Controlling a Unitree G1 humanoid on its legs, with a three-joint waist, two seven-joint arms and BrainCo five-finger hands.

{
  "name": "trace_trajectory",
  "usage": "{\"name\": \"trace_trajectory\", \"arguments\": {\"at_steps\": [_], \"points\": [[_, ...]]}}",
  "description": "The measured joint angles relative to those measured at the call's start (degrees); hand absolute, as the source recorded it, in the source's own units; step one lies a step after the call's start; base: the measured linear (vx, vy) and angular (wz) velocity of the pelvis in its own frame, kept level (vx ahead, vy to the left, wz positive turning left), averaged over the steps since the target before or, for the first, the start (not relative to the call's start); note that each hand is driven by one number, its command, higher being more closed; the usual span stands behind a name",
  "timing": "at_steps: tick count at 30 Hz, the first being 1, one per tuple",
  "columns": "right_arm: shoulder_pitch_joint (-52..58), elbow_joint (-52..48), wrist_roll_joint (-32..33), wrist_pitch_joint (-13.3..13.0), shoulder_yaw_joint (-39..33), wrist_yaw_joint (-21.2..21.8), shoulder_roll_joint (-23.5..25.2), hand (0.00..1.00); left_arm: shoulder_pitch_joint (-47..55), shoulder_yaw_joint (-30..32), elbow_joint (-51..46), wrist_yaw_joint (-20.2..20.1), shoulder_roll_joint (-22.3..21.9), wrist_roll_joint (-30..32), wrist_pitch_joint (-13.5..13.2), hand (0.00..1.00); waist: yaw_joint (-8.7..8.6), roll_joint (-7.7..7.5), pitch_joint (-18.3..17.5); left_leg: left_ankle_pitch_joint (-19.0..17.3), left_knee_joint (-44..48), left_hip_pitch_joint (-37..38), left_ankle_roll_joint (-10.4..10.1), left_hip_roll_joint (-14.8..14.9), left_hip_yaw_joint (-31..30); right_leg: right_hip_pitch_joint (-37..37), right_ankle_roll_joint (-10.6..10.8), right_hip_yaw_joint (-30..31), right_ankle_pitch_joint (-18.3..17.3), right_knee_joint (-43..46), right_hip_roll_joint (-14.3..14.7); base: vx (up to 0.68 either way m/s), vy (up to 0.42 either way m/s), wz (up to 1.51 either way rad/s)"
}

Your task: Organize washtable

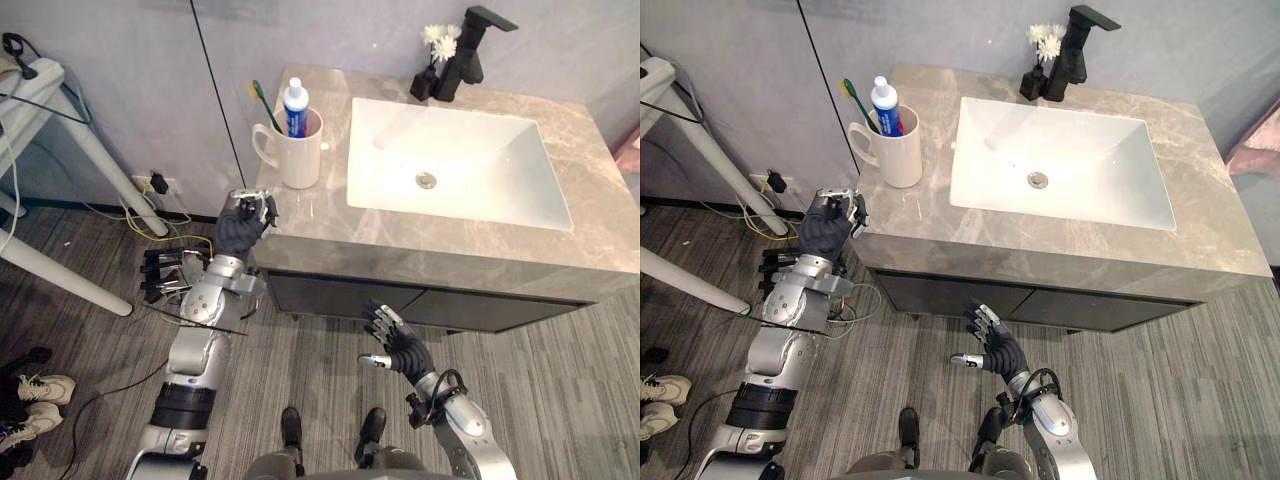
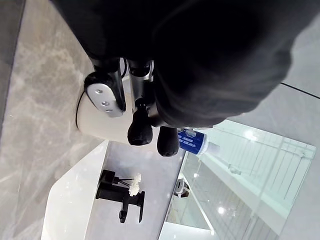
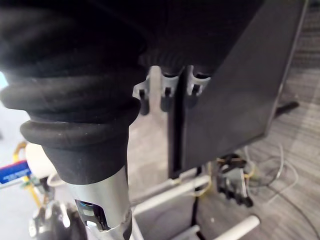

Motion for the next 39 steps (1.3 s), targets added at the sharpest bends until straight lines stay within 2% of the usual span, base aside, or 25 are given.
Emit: {"name": "trace_trajectory", "arguments": {"at_steps": [5, 8, 20, 26, 32, 39], "points": [[-0.08, -1.52, 0.02, 0.0, -0.96, -0.23, -0.04, 0.0, -3.91, 0.12, 3.65, 0.13, 1.72, 0.0, 0.16, 1.0, -0.92, -0.16, 1.99, -0.43, 0.02, -0.34, 0.21, 0.1, 1.14, -0.83, 0.1, 1.1, 0.51, -0.08, -0.02, 0.06, 0.014, -0.11], [-0.14, -2.58, 0.06, -0.02, -1.47, -0.28, -0.05, 0.0, -5.81, 0.12, 4.83, 0.14, 2.66, 0.05, 0.36, 1.0, -1.01, 0.1, 2.36, -0.52, 0.04, -1.0, 0.26, 0.62, 1.64, -1.72, -0.04, 1.96, 1.85, -0.39, 0.27, 0.06, 0.02, -0.11], [0.03, -4.24, 0.06, 0.0, -1.63, -0.37, -0.39, 0.0, -13.6, 0.15, 9.2, 0.1, 5.94, 1.77, 0.67, 1.0, -1.06, 0.3, 6.12, -2.76, 4.28, -3.47, 0.31, 1.02, 1.64, -1.89, 0.42, 1.95, 2.38, -1.31, 0.38, 0.08, 0.011, 0.0], [0.01, -4.66, 0.07, -0.01, -1.62, -0.37, -1.09, 0.0, -16.16, 0.13, 11.06, 0.04, 7.8, 1.77, 0.74, 1.0, -1.01, 0.57, 6.49, -2.77, 4.48, -4.18, 0.34, 1.8, 1.84, -2.74, 0.16, 1.93, 4.42, -1.45, 1.09, 0.04, 0.023, -0.04], [0.0, -4.69, 0.09, -0.01, -1.56, -0.35, -1.26, 0.0, -16.95, 0.14, 11.9, 0.04, 9.58, 1.78, 0.14, 1.0, -0.99, 0.92, 7.47, -3.17, 5.0, -4.47, 0.47, 1.82, 2.27, -2.96, 0.16, 1.97, 4.43, -1.45, 1.06, 0.05, 0.018, -0.04], [0.06, -4.91, 0.14, -0.01, -1.35, -0.35, -2.38, 0.0, -20.06, 0.01, 14.49, 0.24, 9.72, 2.16, -0.41, 1.0, -1.06, 1.12, 7.84, -3.45, 6.0, -5.65, 0.46, 1.87, 2.59, -3.78, 0.16, 2.05, 4.44, -1.46, 1.03, 0.06, 0.013, -0.02]]}}
